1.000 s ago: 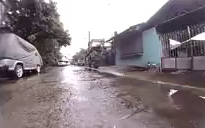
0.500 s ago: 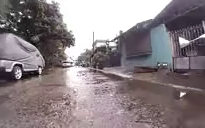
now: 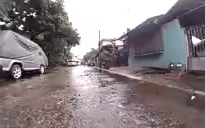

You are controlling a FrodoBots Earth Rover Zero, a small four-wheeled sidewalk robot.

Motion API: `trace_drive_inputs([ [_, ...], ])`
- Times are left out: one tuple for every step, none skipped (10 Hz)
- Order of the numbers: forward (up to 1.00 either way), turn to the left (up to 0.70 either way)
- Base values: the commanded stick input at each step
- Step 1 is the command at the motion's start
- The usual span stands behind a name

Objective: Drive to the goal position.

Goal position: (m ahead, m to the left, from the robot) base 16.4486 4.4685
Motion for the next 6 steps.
trace_drive_inputs([
  [1.0,0.06],
  [1.0,0.13],
  [1.0,0.27],
  [1.0,0.16],
  [1.0,0.0],
  [1.0,0.0],
])
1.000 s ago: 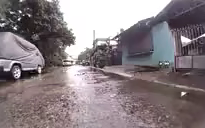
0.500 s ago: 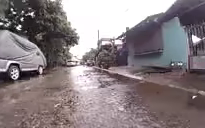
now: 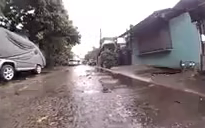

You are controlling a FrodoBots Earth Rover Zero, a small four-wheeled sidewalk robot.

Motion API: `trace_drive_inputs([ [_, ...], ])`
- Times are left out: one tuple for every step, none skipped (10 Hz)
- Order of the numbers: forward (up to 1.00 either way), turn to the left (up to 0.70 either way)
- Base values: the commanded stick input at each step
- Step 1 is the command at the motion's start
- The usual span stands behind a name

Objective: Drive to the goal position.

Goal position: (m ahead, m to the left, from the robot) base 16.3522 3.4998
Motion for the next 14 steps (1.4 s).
trace_drive_inputs([
  [1.0,0.0],
  [1.0,0.05],
  [1.0,0.21],
  [1.0,0.09],
  [1.0,0.23],
  [1.0,0.0],
  [1.0,0.0],
  [1.0,0.0],
  [1.0,0.0],
  [1.0,0.0],
  [1.0,0.24],
  [1.0,0.05],
  [1.0,0.25],
  [1.0,0.0],
])
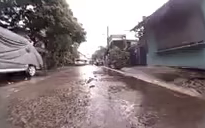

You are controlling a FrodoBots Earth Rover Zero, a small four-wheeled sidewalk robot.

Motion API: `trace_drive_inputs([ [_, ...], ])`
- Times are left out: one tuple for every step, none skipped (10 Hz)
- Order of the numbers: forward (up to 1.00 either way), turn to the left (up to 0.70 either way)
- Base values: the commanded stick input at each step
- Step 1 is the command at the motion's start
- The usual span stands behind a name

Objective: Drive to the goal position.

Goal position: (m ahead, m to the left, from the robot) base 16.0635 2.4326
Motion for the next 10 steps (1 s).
trace_drive_inputs([
  [1.0,0.0],
  [1.0,0.0],
  [1.0,0.0],
  [1.0,0.0],
  [1.0,0.0],
  [1.0,0.0],
  [1.0,0.0],
  [1.0,0.0],
  [1.0,0.21],
  [1.0,0.05],
])
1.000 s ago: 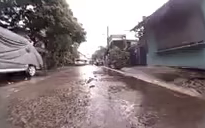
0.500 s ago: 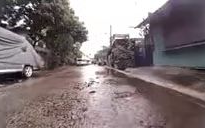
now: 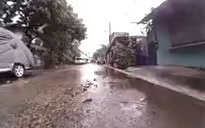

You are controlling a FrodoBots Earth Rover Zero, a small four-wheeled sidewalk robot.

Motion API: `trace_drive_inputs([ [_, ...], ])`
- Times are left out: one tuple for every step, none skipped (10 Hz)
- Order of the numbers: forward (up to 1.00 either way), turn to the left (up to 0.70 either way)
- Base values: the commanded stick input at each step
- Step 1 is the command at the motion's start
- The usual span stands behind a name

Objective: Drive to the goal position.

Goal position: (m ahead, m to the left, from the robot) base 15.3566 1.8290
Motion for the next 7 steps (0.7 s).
trace_drive_inputs([
  [1.0,0.25],
  [1.0,0.27],
  [1.0,0.07],
  [1.0,0.0],
  [1.0,0.0],
  [1.0,0.19],
  [1.0,0.08],
])
